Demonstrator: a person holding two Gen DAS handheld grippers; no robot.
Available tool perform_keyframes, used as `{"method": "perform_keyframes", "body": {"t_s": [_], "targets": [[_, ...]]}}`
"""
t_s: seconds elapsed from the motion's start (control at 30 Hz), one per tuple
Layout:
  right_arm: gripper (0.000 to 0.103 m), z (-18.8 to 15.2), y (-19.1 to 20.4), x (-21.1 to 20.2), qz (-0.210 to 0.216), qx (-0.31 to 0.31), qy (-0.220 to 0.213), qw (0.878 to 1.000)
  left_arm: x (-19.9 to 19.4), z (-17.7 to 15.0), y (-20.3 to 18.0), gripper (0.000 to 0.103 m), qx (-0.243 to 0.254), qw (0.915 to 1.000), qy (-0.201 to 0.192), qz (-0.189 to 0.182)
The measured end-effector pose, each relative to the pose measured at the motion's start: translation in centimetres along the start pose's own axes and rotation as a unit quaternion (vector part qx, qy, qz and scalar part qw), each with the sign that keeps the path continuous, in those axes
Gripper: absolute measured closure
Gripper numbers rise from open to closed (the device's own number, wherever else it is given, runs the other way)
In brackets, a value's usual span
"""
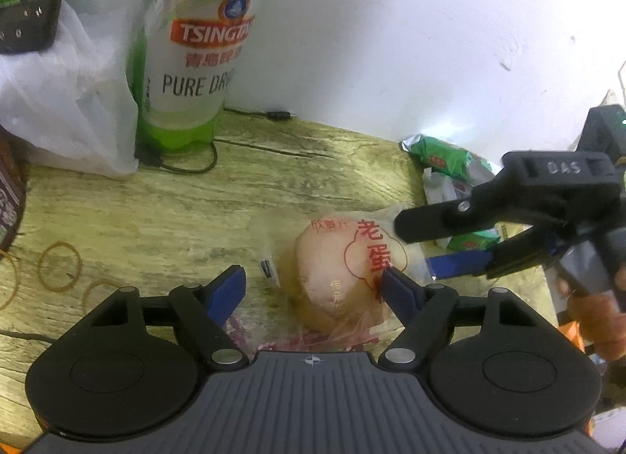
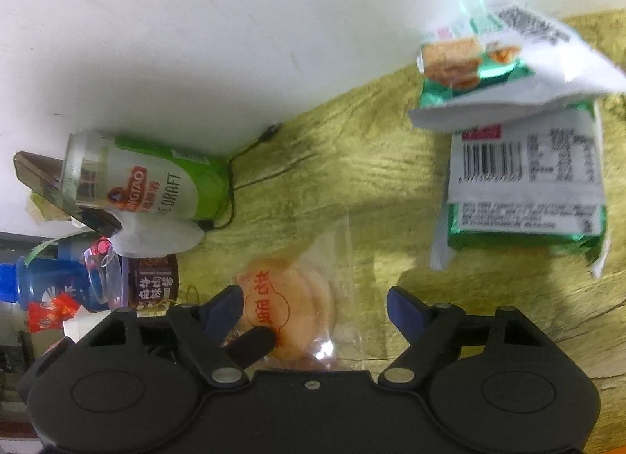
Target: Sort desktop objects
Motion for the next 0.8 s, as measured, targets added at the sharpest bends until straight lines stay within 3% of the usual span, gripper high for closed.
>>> {"method": "perform_keyframes", "body": {"t_s": [0.13,0.27,0.4,0.57,0.8], "targets": [[0.025,-0.1,-0.1,1.0,0.006,0.006,0.012,1.0,0.1,-0.2,0.1,0.026,-0.005,1.0,0.002,-0.008],[0.032,0.1,0.2,1.5,0.017,0.006,0.015,1.0,0.2,-0.3,0.0,0.026,-0.006,0.9999,0.002,-0.012],[0.033,0.0,0.7,1.8,0.014,-0.003,0.016,1.0,0.1,-0.5,-0.4,0.034,-0.004,0.9998,0.001,-0.02],[0.043,0.0,0.8,1.7,0.009,-0.006,0.014,1.0,-0.1,-0.3,-0.7,0.036,-0.006,0.9998,0.0,-0.017],[0.043,-0.2,1.3,1.5,0.008,-0.017,0.01,1.0,-0.6,-0.1,-1.2,0.038,0.002,0.9999,-0.007,-0.011]]}}
Point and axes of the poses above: each gripper's, at about its wrist camera, not at the fingertips, and x roughly the way its jaws point, y to its left, z to its top, the point moved 4 cm from there along x, roughly the way its jaws point, and after that the axes turned 8 degrees about y, right-handed, at the moved point
